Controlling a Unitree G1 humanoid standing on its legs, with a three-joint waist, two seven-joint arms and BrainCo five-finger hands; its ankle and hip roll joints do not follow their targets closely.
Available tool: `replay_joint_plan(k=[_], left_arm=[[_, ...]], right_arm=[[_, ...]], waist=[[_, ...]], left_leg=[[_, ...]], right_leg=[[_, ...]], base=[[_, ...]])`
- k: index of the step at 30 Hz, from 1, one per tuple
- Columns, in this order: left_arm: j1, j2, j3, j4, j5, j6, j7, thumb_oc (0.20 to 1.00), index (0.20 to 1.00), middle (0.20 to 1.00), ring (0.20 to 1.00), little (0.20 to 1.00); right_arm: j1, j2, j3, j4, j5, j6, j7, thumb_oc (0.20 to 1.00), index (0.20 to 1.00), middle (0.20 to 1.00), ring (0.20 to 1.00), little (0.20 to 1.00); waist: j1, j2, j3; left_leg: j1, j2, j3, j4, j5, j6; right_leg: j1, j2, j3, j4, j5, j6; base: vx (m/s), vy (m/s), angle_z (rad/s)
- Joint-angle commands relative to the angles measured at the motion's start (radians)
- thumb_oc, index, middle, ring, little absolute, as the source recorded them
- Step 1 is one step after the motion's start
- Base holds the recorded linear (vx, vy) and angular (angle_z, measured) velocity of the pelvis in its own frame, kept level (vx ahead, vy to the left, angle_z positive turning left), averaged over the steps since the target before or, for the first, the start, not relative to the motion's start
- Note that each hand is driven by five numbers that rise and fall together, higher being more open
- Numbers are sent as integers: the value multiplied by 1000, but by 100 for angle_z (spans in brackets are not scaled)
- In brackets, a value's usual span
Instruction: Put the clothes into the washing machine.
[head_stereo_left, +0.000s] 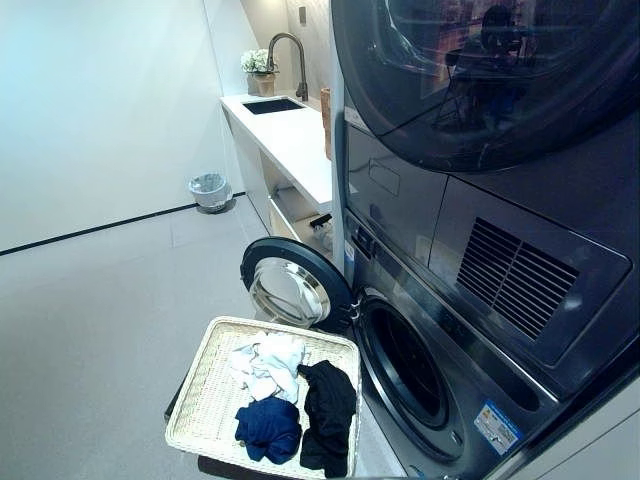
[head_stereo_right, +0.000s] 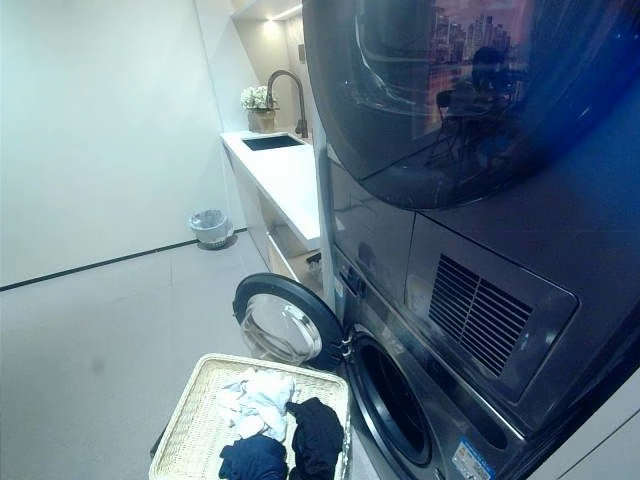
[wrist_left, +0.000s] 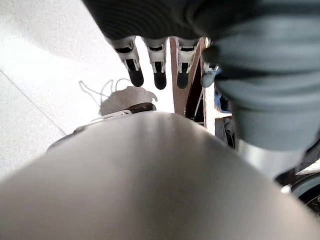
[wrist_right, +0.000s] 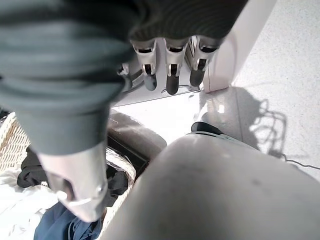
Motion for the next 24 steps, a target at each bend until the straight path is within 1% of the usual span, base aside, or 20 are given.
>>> replay_joint_plan(k=[1,4,13,17,18,22,23,24], left_arm=[[-84,-30,-22,36,11,-20,-16,1000,1000,1000,1000,1000],[-86,-26,-20,33,-19,-30,-6,1000,1000,1000,1000,1000],[-81,-28,-6,35,-30,-39,28,1000,1000,1000,1000,1000],[-75,-31,9,38,-27,-54,86,1000,1000,1000,1000,1000],[-75,-31,9,38,-27,-54,86,1000,1000,1000,1000,1000],[-83,-26,15,34,-27,-78,188,1000,1000,1000,1000,1000],[-83,-26,15,34,-27,-78,188,1000,1000,1000,1000,1000],[-88,-24,21,34,-23,-96,231,1000,1000,1000,1000,1000]], right_arm=[[-108,36,31,54,-15,-10,5,1000,1000,1000,1000,1000],[-110,32,31,54,-15,-8,7,1000,1000,1000,1000,1000],[-107,32,27,55,-13,-9,7,1000,1000,1000,1000,1000],[-103,33,25,56,-17,-8,8,1000,1000,1000,1000,1000],[-103,33,25,56,-17,-8,8,1000,1000,1000,1000,1000],[-104,28,29,51,-10,-11,8,1000,1000,1000,1000,1000],[-104,28,29,51,-10,-11,8,1000,1000,1000,1000,1000],[-105,26,30,50,-3,-13,6,1000,1000,1000,1000,1000]], waist=[[-6,-38,38],[-5,-37,39],[-4,-38,45],[-1,-42,54],[-1,-42,54],[-2,-46,74],[-2,-46,74],[-3,-48,82]], left_leg=[[48,-111,53,7,-95,74],[48,-111,54,7,-94,73],[46,-110,53,7,-93,73],[41,-112,59,10,-91,74],[41,-112,59,10,-91,74],[29,-111,66,16,-89,76],[29,-111,66,16,-89,76],[24,-112,67,19,-88,77]], right_leg=[[4,-23,13,21,-15,85],[4,-23,13,21,-14,85],[3,-24,9,22,-14,85],[-2,-25,7,22,-11,84],[-2,-25,7,22,-11,84],[-16,-28,9,29,-8,85],[-16,-28,9,29,-8,85],[-22,-29,12,31,-6,85]], base=[[0,0,0],[0,0,0],[4,1,0],[46,12,0],[38,12,-1],[8,5,0],[0,0,0],[0,0,0]])
